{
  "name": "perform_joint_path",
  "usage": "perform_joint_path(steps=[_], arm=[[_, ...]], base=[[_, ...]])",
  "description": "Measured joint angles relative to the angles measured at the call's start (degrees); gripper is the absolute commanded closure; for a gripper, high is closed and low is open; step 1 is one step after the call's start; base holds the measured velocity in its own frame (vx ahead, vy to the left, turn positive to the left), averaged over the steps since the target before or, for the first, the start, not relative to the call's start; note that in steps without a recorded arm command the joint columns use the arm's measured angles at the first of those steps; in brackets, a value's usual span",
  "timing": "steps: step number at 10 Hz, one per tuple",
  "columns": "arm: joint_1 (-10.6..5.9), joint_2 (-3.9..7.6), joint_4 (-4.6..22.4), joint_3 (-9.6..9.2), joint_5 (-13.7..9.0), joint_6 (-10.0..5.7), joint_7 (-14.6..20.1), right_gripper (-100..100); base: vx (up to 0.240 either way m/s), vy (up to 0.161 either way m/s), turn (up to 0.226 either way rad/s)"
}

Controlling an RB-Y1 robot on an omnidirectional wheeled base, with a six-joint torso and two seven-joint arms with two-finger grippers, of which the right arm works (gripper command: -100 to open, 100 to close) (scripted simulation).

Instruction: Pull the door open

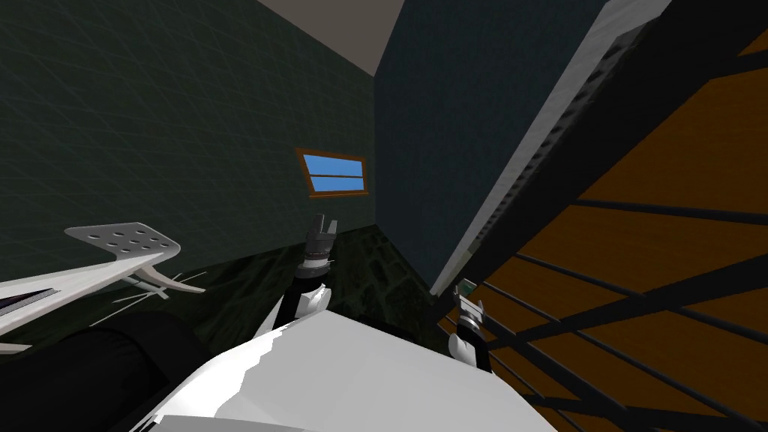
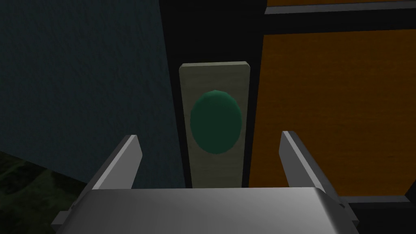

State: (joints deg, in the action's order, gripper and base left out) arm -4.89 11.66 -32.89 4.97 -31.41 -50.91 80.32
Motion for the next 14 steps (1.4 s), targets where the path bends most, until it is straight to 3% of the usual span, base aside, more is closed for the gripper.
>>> perform_joint_path(steps=[3,4,9,11,14], arm=[[1.04,2.43,0.8,0.07,0.0,-0.50,2.8,-100],[1.10,2.55,0.7,0.09,0.0,-0.43,3.0,100],[1.04,2.37,0.8,-0.02,0.0,-0.35,2.8,100],[0.66,2.72,1.4,-0.52,0.3,-0.64,3.3,100],[1.74,3.25,-0.6,-2.60,1.6,0.04,5.0,100]], base=[[0.120,-0.025,0.038],[-0.015,0.003,-0.001],[-0.013,0.003,0.001],[-0.191,-0.029,0.103],[-0.264,0.010,0.094]])
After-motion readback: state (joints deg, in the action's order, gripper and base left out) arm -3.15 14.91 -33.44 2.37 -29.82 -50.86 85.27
